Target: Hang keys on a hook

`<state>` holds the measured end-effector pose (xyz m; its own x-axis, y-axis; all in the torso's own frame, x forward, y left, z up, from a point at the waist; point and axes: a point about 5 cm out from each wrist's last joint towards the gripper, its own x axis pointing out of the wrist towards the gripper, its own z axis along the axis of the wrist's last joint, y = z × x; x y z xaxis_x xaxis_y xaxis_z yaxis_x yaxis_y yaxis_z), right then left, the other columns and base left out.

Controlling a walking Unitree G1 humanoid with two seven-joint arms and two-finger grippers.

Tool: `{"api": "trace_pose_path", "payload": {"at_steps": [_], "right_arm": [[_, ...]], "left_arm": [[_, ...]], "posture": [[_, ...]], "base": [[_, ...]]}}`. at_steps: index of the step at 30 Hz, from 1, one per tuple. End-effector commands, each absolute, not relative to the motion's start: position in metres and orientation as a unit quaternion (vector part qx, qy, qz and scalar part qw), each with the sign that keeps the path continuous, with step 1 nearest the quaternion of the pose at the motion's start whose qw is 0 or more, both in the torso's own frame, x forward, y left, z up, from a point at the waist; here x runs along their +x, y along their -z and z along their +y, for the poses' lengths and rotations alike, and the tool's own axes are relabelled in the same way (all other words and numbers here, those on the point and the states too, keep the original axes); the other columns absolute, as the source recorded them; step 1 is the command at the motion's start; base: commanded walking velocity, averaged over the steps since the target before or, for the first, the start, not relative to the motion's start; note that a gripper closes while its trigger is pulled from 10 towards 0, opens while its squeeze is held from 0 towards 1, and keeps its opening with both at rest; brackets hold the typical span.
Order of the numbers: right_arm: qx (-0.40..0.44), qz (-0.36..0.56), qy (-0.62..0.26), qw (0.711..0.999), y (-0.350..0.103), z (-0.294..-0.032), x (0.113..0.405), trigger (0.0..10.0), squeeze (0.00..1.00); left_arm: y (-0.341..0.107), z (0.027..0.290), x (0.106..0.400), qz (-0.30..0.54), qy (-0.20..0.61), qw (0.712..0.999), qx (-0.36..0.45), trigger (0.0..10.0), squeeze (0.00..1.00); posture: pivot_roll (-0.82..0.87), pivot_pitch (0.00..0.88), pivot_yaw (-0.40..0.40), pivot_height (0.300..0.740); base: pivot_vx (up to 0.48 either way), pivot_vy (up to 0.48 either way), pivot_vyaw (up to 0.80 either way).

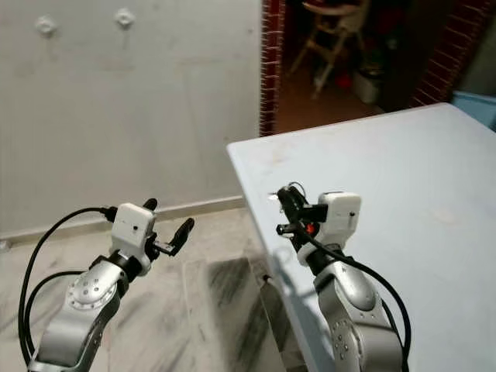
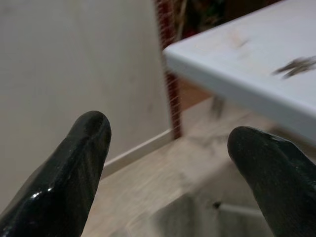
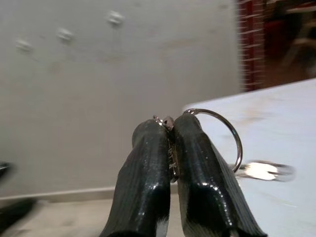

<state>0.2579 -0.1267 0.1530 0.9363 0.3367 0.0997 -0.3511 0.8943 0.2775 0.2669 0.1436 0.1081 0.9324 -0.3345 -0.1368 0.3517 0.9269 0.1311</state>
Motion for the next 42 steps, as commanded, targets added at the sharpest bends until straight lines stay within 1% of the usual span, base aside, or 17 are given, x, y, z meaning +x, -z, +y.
{"api": "trace_pose_path", "payload": {"at_steps": [1,15,18,31,32,36,42], "right_arm": [[0.138,-0.022,-0.157,0.978,-0.150,-0.135,0.258,10.0,0.00],[0.133,-0.019,-0.136,0.982,-0.148,-0.137,0.261,10.0,0.00],[0.131,-0.030,-0.129,0.982,-0.152,-0.138,0.263,10.0,0.00],[0.116,-0.041,-0.130,0.984,-0.157,-0.137,0.264,10.0,0.00],[0.113,-0.042,-0.127,0.984,-0.157,-0.137,0.264,10.0,0.00],[0.105,-0.047,-0.119,0.986,-0.158,-0.138,0.265,10.0,0.00],[0.088,-0.056,-0.112,0.988,-0.162,-0.140,0.266,10.0,0.00]], "left_arm": [[-0.113,0.138,0.269,0.051,0.183,0.979,0.068,10.0,0.00],[-0.114,0.137,0.274,0.061,0.182,0.980,0.057,10.0,0.00],[-0.114,0.137,0.274,0.063,0.182,0.980,0.057,10.0,0.00],[-0.116,0.133,0.281,0.061,0.172,0.982,0.044,10.0,0.00],[-0.118,0.133,0.282,0.055,0.172,0.982,0.049,10.0,0.00],[-0.120,0.133,0.285,0.048,0.181,0.982,0.025,10.0,0.00],[-0.121,0.130,0.287,0.053,0.184,0.981,0.004,10.0,0.00]], "posture": [[0.07,0.000,0.005,0.740],[0.08,0.000,0.008,0.740],[0.08,0.000,0.011,0.740],[0.08,0.000,0.009,0.740],[0.08,0.000,0.008,0.740],[0.08,0.000,0.006,0.740],[0.06,0.000,0.007,0.740]], "base": [[0.000,0.480,0.00],[0.000,0.480,0.00],[0.000,0.480,0.00],[0.000,0.480,0.00],[0.000,0.000,0.00],[0.000,0.000,0.00],[0.000,0.000,0.00]]}}
